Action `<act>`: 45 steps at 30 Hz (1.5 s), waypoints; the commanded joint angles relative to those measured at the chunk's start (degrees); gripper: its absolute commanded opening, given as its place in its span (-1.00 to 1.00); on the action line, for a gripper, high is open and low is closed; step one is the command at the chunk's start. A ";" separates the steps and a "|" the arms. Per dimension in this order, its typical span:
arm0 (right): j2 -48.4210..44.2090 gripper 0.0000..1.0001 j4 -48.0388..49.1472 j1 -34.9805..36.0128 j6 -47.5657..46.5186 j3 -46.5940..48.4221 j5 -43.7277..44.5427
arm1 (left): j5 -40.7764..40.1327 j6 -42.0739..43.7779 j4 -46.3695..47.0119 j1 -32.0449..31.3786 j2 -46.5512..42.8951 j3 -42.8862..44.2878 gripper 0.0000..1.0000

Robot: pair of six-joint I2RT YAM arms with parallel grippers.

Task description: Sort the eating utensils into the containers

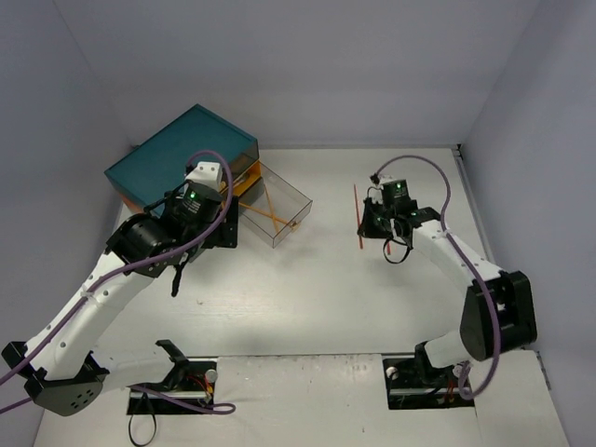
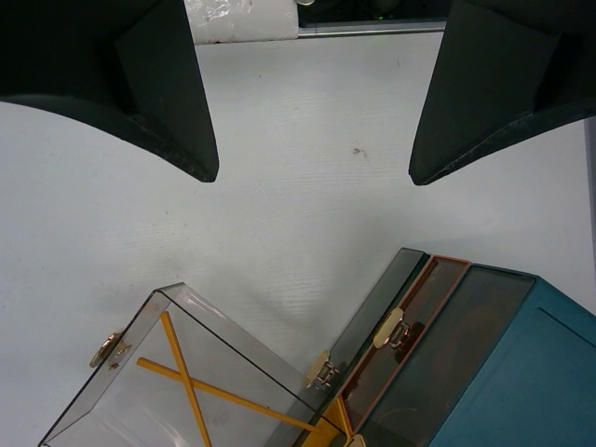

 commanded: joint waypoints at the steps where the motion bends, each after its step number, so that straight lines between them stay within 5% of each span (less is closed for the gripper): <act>1: -3.61 -1.00 1.53 6.35 -1.76 13.92 -1.72 | -0.61 -0.85 1.69 0.50 -0.49 0.59 0.63; 7: 7.44 -1.00 1.95 13.06 -3.30 29.71 -3.16 | -0.36 -0.65 1.69 0.91 -0.29 1.69 0.63; 17: 21.67 -0.86 4.05 20.79 -4.18 38.81 -1.01 | 1.53 -1.84 1.69 1.09 -0.11 1.87 0.63; 21: 23.98 -0.45 4.46 21.63 -3.98 39.51 -0.43 | 2.00 -1.80 1.60 1.18 -0.24 1.75 0.63; 27: 17.47 -0.14 4.32 19.50 -4.50 32.87 9.31 | 2.37 -1.72 1.60 1.21 -0.44 1.96 0.63; 34: 5.83 -0.02 4.13 5.63 -0.85 14.14 19.00 | 2.58 -0.85 1.69 1.35 -0.48 2.06 0.63; 45: 6.70 0.00 4.15 -8.00 3.12 0.20 16.44 | 3.68 2.19 1.69 1.88 -0.68 1.78 0.63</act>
